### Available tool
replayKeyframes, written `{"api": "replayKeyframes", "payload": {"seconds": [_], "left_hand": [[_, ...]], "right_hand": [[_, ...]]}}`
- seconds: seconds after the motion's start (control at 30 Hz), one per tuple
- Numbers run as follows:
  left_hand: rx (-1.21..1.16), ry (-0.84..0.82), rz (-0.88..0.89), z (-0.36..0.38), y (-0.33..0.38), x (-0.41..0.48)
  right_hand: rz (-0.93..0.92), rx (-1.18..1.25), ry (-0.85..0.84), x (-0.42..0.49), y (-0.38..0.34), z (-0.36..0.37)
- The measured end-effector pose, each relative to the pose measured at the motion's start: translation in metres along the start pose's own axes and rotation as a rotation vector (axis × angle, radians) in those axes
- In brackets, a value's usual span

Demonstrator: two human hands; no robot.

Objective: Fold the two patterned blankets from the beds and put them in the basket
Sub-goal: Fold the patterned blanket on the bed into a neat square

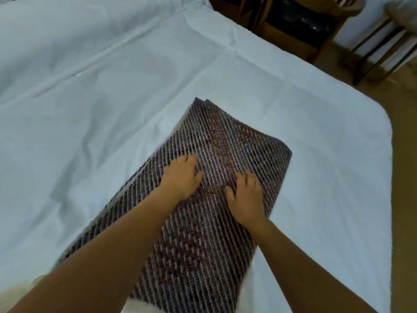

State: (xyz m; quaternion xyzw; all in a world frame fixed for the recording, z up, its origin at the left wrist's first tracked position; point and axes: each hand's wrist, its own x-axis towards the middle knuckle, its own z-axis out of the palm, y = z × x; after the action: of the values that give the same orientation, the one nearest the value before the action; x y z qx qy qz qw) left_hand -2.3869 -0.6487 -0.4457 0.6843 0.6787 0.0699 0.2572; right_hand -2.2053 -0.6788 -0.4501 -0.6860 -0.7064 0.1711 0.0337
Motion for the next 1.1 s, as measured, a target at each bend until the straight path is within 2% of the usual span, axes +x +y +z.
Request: {"api": "replayKeyframes", "payload": {"seconds": [0.1,0.17,0.27,0.37,0.43,0.53,0.57,0.63,0.73,0.83,0.9,0.97,1.03,1.1], "left_hand": [[0.018,0.125,0.027,-0.022,-0.010,0.074],[-0.054,0.212,-0.044,-0.034,-0.019,0.120],[-0.202,0.133,-0.168,-0.043,-0.028,0.182],[-0.213,0.074,-0.185,-0.040,-0.021,0.220],[-0.173,0.183,-0.145,-0.035,-0.007,0.230],[-0.146,0.383,0.102,-0.026,0.011,0.236],[-0.159,0.381,0.159,-0.023,0.014,0.239],[-0.126,0.306,0.161,-0.017,0.010,0.249],[0.012,0.143,0.067,-0.008,-0.004,0.264],[-0.181,0.078,0.095,-0.004,-0.002,0.268],[-0.318,0.152,0.106,-0.007,-0.001,0.266],[-0.347,0.288,0.106,-0.013,-0.008,0.268],[-0.221,0.329,0.101,-0.013,-0.013,0.269],[-0.055,0.297,0.102,-0.002,-0.005,0.266]], "right_hand": [[0.080,0.016,0.034,0.062,0.001,-0.008],[0.115,-0.014,0.064,0.099,0.006,-0.011],[0.175,-0.070,0.125,0.138,0.025,-0.014],[0.205,-0.110,0.126,0.160,0.046,-0.014],[0.201,-0.169,0.138,0.168,0.058,-0.013],[0.127,-0.201,0.260,0.174,0.070,-0.014],[0.106,-0.191,0.304,0.175,0.074,-0.015],[0.117,-0.177,0.335,0.178,0.083,-0.019],[0.168,-0.194,0.199,0.181,0.092,-0.021],[0.145,-0.154,0.008,0.188,0.100,-0.026],[0.152,-0.130,-0.137,0.191,0.109,-0.037],[0.199,-0.148,-0.274,0.193,0.123,-0.053],[0.319,-0.130,-0.327,0.190,0.140,-0.066],[0.439,-0.162,-0.276,0.185,0.151,-0.070]]}}
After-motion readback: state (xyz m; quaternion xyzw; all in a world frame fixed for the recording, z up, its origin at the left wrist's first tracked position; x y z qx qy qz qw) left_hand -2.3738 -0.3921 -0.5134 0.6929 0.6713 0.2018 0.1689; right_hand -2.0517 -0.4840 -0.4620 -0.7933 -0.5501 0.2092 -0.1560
